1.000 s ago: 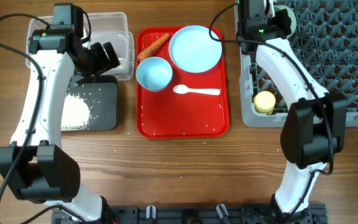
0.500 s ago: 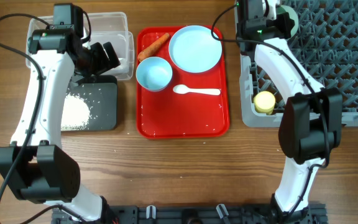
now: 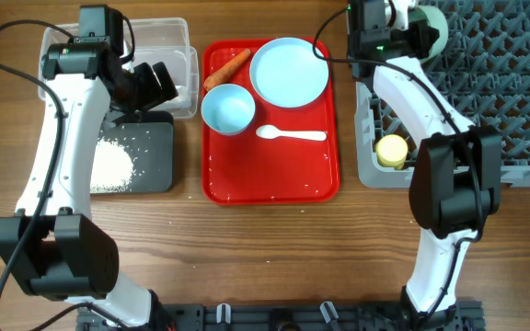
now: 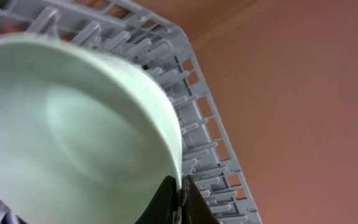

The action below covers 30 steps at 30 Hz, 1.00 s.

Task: Sort waste into correct bins and load items into the dishwasher rack
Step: 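Set the green bowl into the rack and open the right gripper, then move the right gripper to the light blue bowl on the tray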

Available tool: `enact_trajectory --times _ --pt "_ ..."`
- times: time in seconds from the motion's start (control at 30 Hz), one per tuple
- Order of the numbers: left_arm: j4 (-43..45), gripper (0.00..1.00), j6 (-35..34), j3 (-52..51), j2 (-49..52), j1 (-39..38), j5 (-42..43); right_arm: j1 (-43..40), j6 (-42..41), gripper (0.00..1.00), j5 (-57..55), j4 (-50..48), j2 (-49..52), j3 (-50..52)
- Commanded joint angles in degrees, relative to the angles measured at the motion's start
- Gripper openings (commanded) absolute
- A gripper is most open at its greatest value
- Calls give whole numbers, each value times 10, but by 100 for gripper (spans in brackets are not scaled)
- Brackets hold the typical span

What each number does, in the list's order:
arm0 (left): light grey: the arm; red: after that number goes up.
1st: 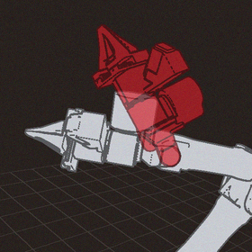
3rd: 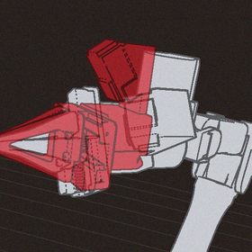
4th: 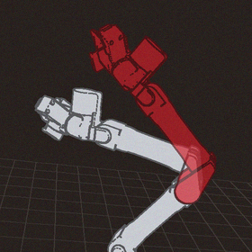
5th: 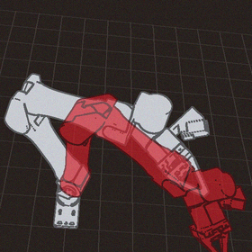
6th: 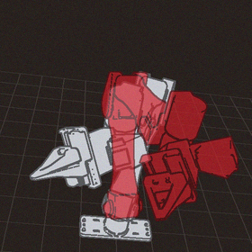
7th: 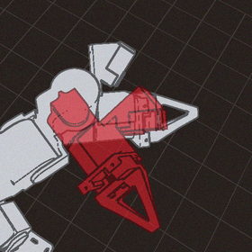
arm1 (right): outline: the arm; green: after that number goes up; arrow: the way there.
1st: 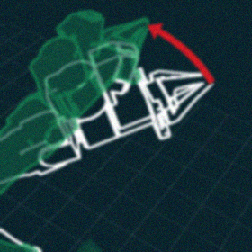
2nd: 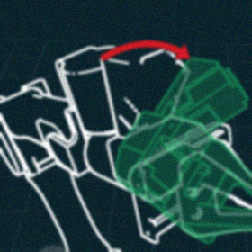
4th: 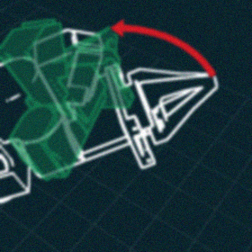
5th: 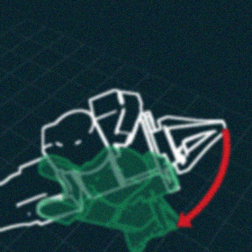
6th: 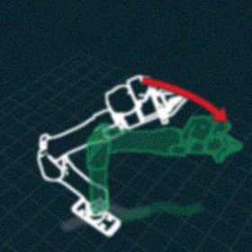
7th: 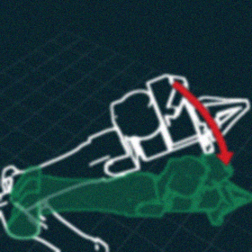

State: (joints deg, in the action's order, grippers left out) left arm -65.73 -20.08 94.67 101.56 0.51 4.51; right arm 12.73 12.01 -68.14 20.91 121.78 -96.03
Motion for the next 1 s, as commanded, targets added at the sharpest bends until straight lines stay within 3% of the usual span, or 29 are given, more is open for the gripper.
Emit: enact_trajectory --times 0.0,0.13,0.17,0.23,0.37,0.6,0.7,0.8,0.97 --pt "0 100 1 1 1 2 -3 28 -1 9 81 50 12 1" --pt "0 100 1 1 1 2 -3 52 -4 24 154 127 12 1" --pt "0 100 1 1 1 2 -3 55 -4 43 169 131 12 1" --pt "0 100 1 1 1 2 -3 56 -4 66 177 131 12 0" --pt "0 100 1 1 1 2 -3 68 -4 85 190 134 -8 0" --pt "0 100 1 1 1 2 -3 92 -92 85 280 211 -21 0" --pt "0 100 1 1 1 2 -3 92 -92 85 298 213 -27 -1" --pt "0 100 1 1 1 2 -3 92 -170 85 344 214 -70 -17" --pt "0 100 1 1 1 2 -3 92 -284 82 765 162 -160 -30"
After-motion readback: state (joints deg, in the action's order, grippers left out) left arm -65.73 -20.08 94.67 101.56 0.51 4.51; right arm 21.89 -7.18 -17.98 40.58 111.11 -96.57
